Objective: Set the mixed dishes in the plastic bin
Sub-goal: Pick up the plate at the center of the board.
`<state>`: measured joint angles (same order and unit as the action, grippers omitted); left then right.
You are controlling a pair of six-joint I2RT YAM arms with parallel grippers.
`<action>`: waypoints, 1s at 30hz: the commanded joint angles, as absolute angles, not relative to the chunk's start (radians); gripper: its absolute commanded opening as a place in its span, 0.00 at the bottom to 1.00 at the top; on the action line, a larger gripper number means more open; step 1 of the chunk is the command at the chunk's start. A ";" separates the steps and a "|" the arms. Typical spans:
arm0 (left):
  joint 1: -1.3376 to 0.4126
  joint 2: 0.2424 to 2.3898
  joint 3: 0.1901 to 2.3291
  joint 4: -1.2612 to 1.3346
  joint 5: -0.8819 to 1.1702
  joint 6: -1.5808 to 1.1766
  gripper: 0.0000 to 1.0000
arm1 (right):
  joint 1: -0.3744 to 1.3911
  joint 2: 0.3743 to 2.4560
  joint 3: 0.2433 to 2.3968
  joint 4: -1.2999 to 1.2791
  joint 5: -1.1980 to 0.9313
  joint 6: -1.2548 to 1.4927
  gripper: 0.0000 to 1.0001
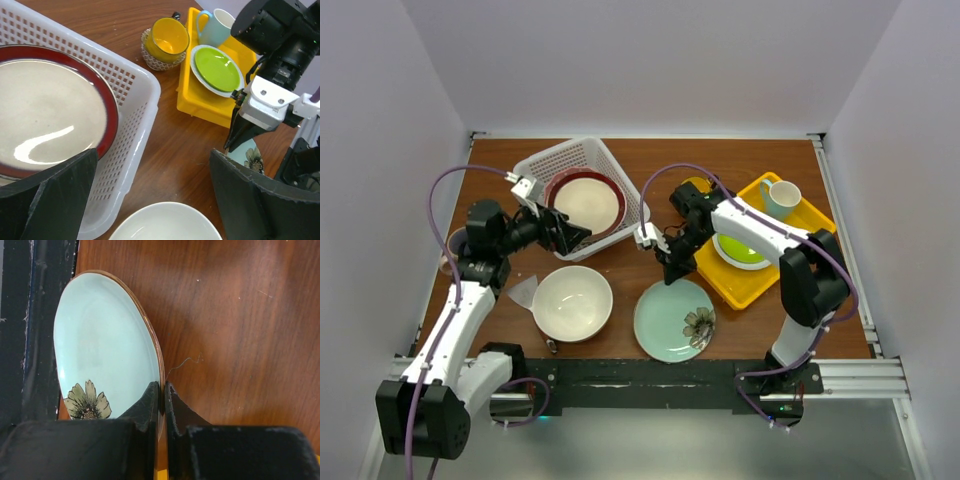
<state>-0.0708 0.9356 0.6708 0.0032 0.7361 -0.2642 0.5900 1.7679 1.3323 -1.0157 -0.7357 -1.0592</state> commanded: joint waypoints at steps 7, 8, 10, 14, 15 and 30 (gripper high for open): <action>-0.181 0.950 0.664 0.049 0.747 -0.264 0.98 | 0.540 1.632 1.298 -0.913 -0.807 -1.048 0.00; -0.207 0.950 0.666 0.043 0.732 -0.264 0.98 | 0.535 1.625 1.293 -0.910 -0.813 -1.046 0.00; -0.248 0.951 0.669 0.026 0.692 -0.259 0.98 | 0.525 1.603 1.282 -0.899 -0.819 -1.043 0.00; -0.319 0.954 0.670 0.012 0.629 -0.265 0.97 | 0.502 1.568 1.267 -0.881 -0.839 -1.035 0.00; -0.333 0.956 0.670 0.009 0.605 -0.267 0.98 | 0.491 1.560 1.259 -0.879 -0.850 -1.034 0.00; -0.569 0.962 0.679 0.009 0.401 -0.324 0.98 | 0.460 1.476 1.216 -0.842 -0.888 -1.028 0.00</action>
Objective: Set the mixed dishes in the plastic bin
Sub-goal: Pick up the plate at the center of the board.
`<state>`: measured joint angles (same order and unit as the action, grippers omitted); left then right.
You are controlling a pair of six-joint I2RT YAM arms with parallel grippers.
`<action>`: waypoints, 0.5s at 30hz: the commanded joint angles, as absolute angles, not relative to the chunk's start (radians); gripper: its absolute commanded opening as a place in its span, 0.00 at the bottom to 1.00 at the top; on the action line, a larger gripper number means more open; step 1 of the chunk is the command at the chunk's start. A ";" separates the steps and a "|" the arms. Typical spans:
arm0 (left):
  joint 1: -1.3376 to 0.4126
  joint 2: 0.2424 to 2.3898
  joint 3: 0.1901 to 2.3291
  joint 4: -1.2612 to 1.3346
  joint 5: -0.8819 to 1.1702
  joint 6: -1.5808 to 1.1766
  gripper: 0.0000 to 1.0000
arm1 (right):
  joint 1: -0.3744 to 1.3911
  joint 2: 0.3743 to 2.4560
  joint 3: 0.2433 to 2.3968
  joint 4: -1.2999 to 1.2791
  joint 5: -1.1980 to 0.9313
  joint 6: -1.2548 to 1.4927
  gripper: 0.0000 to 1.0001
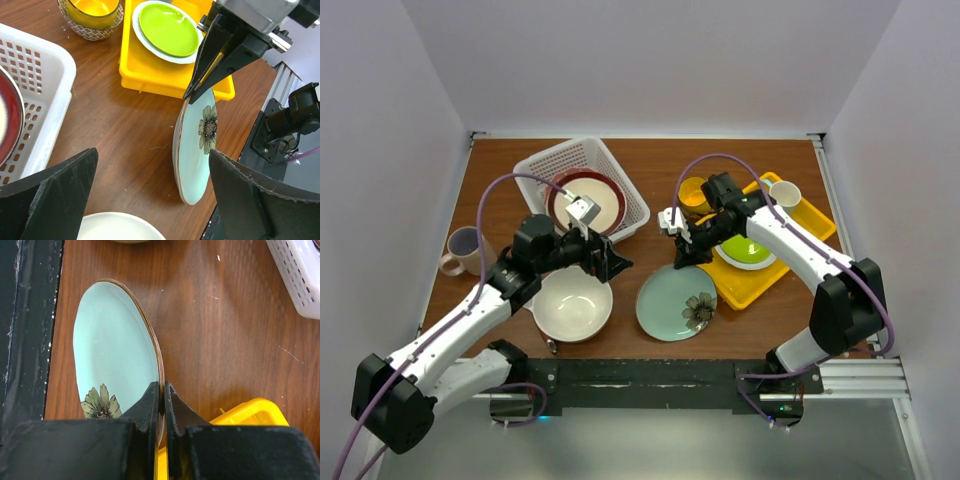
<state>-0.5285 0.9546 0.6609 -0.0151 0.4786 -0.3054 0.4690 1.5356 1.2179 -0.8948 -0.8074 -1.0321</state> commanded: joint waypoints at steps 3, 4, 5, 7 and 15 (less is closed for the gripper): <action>-0.607 0.974 0.689 0.006 0.365 -0.325 1.00 | 0.454 1.467 1.212 -0.842 -0.894 -1.029 0.00; -0.623 0.976 0.689 0.006 0.357 -0.327 1.00 | 0.453 1.463 1.212 -0.841 -0.896 -1.029 0.00; -0.630 0.982 0.690 0.006 0.351 -0.328 1.00 | 0.453 1.463 1.210 -0.841 -0.897 -1.029 0.00; -0.653 0.988 0.693 0.006 0.331 -0.328 1.00 | 0.448 1.456 1.206 -0.841 -0.903 -1.031 0.00; -0.713 1.017 0.703 0.005 0.282 -0.324 1.00 | 0.439 1.443 1.201 -0.839 -0.916 -1.034 0.00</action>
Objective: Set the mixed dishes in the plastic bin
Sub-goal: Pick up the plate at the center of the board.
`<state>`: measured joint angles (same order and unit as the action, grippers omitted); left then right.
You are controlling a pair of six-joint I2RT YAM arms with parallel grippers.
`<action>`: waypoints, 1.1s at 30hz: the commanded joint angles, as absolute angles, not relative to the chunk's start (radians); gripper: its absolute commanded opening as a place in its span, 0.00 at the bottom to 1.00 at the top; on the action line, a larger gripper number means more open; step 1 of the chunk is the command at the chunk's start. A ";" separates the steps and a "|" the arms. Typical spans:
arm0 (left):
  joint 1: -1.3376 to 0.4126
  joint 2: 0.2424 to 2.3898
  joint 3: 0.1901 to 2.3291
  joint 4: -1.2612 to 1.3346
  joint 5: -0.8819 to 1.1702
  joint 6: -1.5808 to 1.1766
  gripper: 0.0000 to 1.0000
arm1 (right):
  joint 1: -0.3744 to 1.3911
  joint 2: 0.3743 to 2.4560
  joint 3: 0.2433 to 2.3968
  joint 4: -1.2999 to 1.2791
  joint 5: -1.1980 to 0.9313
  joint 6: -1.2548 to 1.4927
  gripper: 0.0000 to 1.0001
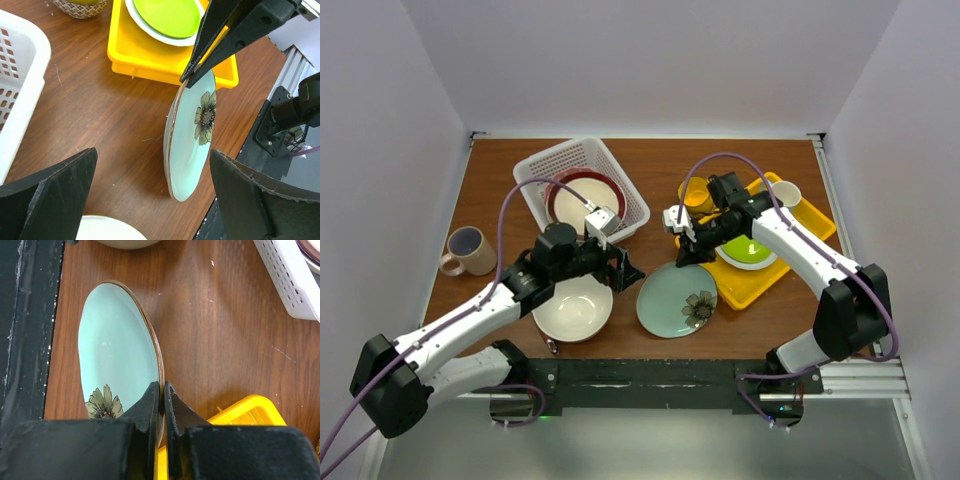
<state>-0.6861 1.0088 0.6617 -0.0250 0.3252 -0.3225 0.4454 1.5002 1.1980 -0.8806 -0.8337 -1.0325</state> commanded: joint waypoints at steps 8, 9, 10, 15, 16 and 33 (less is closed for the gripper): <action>-0.738 1.045 0.700 0.015 0.275 -0.319 1.00 | 0.430 1.437 1.198 -0.841 -0.927 -1.037 0.00; -0.741 1.046 0.698 0.018 0.275 -0.316 1.00 | 0.430 1.437 1.198 -0.841 -0.928 -1.037 0.00; -0.742 1.051 0.698 0.020 0.275 -0.314 1.00 | 0.428 1.434 1.198 -0.842 -0.930 -1.038 0.00; -0.755 1.063 0.690 0.035 0.272 -0.314 1.00 | 0.423 1.430 1.200 -0.847 -0.940 -1.042 0.00; -0.756 1.066 0.690 0.037 0.272 -0.314 1.00 | 0.420 1.430 1.198 -0.845 -0.942 -1.042 0.00; -0.822 1.150 0.690 0.098 0.242 -0.322 1.00 | 0.394 1.410 1.201 -0.851 -0.999 -1.045 0.00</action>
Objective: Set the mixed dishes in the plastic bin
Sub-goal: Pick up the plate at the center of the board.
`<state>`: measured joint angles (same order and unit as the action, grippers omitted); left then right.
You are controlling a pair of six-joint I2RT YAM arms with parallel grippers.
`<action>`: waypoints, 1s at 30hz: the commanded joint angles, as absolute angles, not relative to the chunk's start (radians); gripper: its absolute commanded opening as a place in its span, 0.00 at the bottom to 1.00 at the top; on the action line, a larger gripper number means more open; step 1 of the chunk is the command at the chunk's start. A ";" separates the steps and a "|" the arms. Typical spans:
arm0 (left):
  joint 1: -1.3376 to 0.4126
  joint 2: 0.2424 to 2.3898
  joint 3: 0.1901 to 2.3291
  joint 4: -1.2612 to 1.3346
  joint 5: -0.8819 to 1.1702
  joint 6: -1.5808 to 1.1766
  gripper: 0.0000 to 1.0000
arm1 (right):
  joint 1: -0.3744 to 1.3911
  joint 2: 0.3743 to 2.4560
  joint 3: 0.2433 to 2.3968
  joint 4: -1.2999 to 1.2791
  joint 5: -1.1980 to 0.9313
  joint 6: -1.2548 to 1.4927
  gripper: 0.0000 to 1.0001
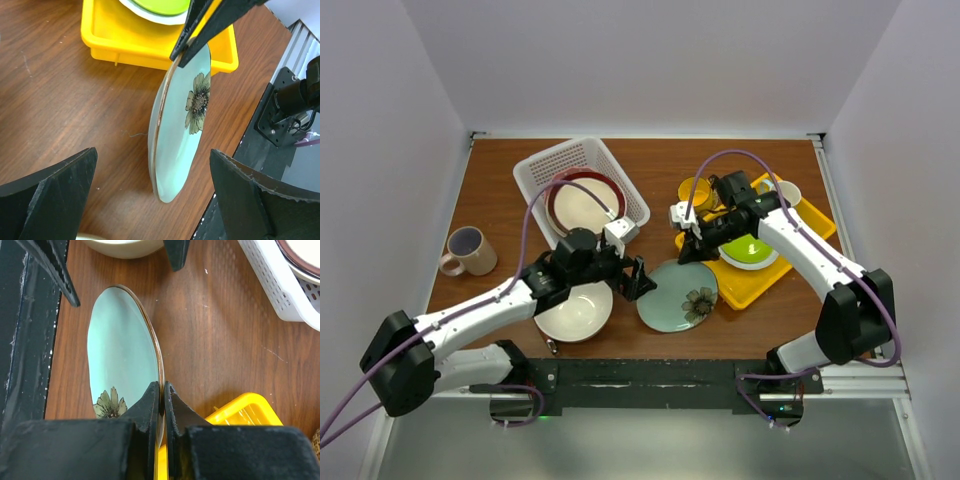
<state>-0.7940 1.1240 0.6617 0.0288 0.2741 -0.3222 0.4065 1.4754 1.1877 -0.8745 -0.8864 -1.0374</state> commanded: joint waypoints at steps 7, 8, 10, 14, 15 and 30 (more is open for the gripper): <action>-0.894 1.215 0.718 0.080 0.114 -0.310 0.91 | 0.374 1.407 1.201 -0.861 -1.046 -1.043 0.00; -0.897 1.226 0.721 0.077 0.100 -0.308 0.84 | 0.371 1.404 1.201 -0.861 -1.052 -1.043 0.00; -0.907 1.236 0.730 0.069 0.075 -0.305 0.74 | 0.367 1.404 1.203 -0.862 -1.058 -1.043 0.00; -0.916 1.264 0.744 0.066 0.064 -0.302 0.43 | 0.360 1.405 1.204 -0.862 -1.069 -1.042 0.00; -0.917 1.264 0.745 0.069 0.064 -0.304 0.39 | 0.357 1.405 1.203 -0.864 -1.071 -1.042 0.00; -0.913 1.157 0.709 0.123 0.097 -0.363 0.00 | 0.292 1.364 1.178 -0.828 -1.126 -0.997 0.15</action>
<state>-0.9169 1.2343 0.7067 0.0349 0.0963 -0.3191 0.3290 1.4296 1.1793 -0.8677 -1.0256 -1.0401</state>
